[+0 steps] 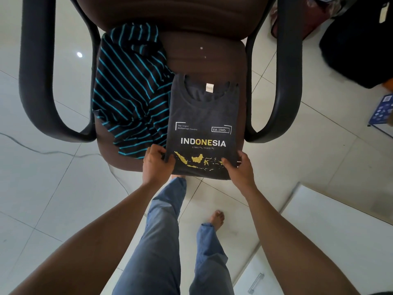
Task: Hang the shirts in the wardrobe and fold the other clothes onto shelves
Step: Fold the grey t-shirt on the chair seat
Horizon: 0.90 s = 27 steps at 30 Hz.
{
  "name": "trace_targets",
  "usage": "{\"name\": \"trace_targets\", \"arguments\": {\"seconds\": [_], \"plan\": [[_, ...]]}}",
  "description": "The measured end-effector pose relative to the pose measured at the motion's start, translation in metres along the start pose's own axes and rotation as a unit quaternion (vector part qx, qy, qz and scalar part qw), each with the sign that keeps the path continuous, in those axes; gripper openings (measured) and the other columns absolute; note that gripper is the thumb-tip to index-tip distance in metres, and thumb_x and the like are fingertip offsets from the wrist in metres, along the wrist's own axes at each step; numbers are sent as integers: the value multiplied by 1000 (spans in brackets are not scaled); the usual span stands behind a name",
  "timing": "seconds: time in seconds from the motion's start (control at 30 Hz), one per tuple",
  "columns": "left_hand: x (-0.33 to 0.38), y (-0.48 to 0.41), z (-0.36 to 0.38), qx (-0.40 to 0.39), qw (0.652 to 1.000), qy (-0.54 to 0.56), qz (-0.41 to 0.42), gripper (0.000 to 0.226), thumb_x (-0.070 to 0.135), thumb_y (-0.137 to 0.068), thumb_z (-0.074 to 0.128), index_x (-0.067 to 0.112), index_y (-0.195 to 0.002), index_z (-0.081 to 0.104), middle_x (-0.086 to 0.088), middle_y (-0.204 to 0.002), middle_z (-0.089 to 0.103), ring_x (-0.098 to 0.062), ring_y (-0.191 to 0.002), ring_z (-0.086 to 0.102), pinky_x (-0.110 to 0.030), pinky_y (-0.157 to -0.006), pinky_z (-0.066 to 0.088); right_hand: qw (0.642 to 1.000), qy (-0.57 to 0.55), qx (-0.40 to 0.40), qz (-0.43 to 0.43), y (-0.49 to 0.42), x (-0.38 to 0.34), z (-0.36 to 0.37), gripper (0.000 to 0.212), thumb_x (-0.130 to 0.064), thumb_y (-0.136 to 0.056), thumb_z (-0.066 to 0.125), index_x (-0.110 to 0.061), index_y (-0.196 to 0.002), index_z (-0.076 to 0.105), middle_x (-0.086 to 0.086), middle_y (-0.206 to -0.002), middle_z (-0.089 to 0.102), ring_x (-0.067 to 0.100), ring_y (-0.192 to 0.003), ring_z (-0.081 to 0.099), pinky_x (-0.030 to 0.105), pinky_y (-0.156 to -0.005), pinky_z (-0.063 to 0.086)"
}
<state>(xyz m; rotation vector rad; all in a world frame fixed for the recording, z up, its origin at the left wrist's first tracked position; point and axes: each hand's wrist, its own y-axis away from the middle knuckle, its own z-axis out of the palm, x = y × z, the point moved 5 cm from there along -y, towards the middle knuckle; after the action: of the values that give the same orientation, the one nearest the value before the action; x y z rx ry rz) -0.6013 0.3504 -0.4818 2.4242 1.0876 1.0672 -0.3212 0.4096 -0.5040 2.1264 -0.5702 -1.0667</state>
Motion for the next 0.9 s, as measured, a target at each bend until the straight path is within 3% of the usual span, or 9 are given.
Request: {"name": "trace_targets", "arguments": {"seconds": [0.07, 0.17, 0.23, 0.47, 0.63, 0.83, 0.9], "plan": [[12, -8, 3, -13, 999, 44, 19, 34, 17, -82, 72, 13, -111, 54, -4, -109, 56, -13, -92, 50, -14, -74, 40, 1000, -19, 0, -22, -8, -16, 3, 64, -41, -87, 73, -24, -141, 43, -3, -135, 58, 14, -112, 59, 22, -83, 53], [22, -26, 13, -98, 992, 80, -19, 59, 24, -80, 74, 28, -129, 42, -2, -124, 57, -21, -109, 57, -40, -94, 52, 999, -43, -24, -16, -21, -32, 11, 70, -42, -84, 75, -27, -143, 39, -3, -138, 55, 17, -120, 57, 36, -97, 54], [26, -35, 18, -139, 986, 84, -43, 65, 23, -81, 74, 33, -135, 39, -2, -125, 60, -24, -114, 59, -47, -99, 51, 999, -28, -35, -20, -25, -39, 15, 71, -37, -84, 77, -27, -141, 38, -2, -137, 52, 17, -120, 55, 35, -96, 53], [29, -46, 17, -199, 969, 137, -50, 46, 8, -87, 70, 35, -112, 43, -1, -118, 62, -22, -106, 63, -44, -90, 58, 998, -32, -45, 5, -24, -39, 19, 88, -25, -77, 85, -26, -148, 32, 0, -138, 54, 20, -125, 55, 44, -102, 51], [29, -48, 15, -224, 962, 137, -72, 23, 5, -92, 64, 19, -105, 51, 0, -113, 58, -25, -107, 60, -40, -89, 57, 997, -62, -29, 20, -14, -49, 20, 82, -26, -80, 82, -25, -147, 35, 0, -142, 52, 19, -128, 52, 41, -103, 50], [34, -56, 15, -275, 949, 144, -62, 40, 4, -84, 74, 24, -116, 61, 1, -119, 56, -20, -113, 57, -33, -95, 54, 992, -94, -61, 49, -11, -52, 19, 76, -38, -81, 79, -44, -142, 33, -6, -140, 54, 18, -125, 56, 49, -102, 51], [37, -57, 13, -275, 948, 149, -65, 45, 7, -81, 78, 26, -118, 61, 3, -121, 54, -17, -114, 55, -33, -97, 54, 995, -74, -62, 30, -7, -59, 17, 81, -42, -82, 76, -52, -144, 24, -8, -146, 48, 18, -129, 53, 48, -103, 50]]}}
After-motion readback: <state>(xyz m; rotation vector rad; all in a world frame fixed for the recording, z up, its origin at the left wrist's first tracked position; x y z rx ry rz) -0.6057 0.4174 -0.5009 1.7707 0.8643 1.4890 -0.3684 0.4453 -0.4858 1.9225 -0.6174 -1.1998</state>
